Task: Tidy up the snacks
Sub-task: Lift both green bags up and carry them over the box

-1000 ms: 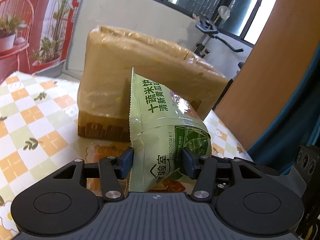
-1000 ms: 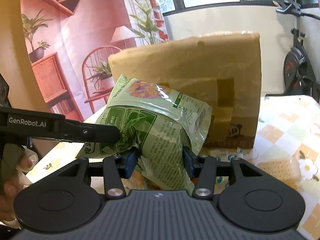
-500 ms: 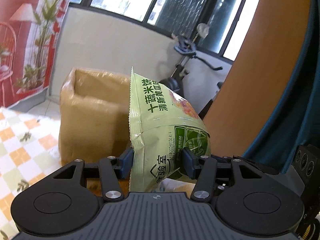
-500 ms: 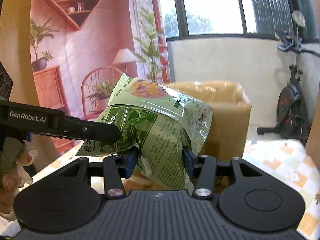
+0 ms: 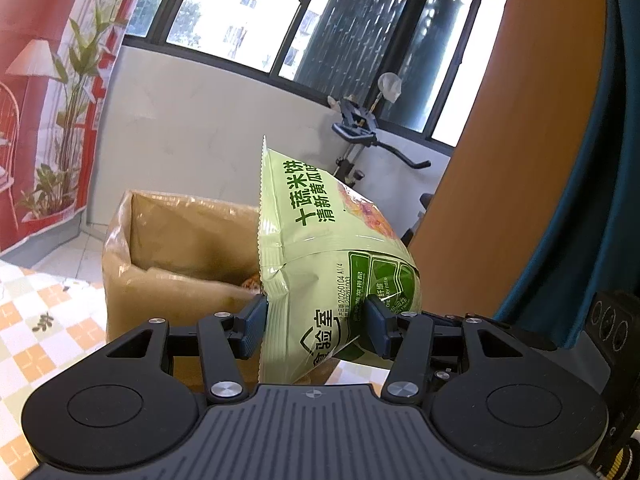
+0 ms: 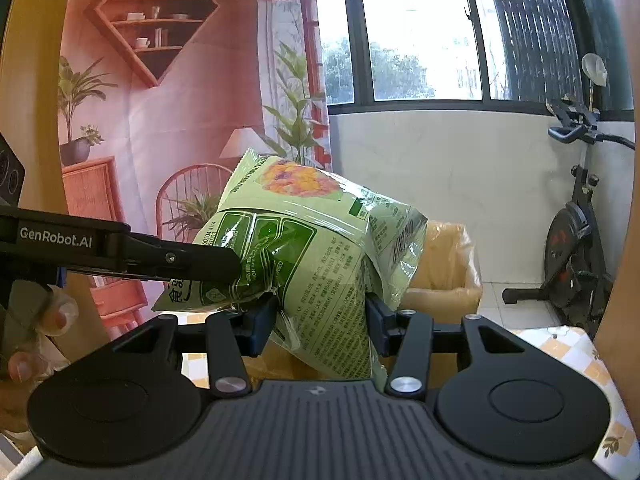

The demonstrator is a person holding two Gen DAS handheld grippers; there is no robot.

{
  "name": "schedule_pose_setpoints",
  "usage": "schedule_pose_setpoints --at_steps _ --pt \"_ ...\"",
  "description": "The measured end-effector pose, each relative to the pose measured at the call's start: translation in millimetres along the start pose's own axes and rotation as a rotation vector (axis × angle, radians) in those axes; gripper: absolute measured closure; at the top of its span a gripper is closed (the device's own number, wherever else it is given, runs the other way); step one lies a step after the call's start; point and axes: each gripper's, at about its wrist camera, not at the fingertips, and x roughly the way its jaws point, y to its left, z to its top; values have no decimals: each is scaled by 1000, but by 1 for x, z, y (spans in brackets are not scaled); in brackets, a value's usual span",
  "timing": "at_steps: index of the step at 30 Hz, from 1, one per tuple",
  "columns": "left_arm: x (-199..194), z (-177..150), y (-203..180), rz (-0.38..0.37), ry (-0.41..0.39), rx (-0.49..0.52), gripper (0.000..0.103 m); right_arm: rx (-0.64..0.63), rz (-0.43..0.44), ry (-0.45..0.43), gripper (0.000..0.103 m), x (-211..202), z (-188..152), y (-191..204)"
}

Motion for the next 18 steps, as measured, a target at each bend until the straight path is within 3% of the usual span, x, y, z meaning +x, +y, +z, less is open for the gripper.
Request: schedule_pose_setpoints --at_steps 18 --pt "23 28 13 -10 -22 -11 48 -56 4 -14 53 32 38 -19"
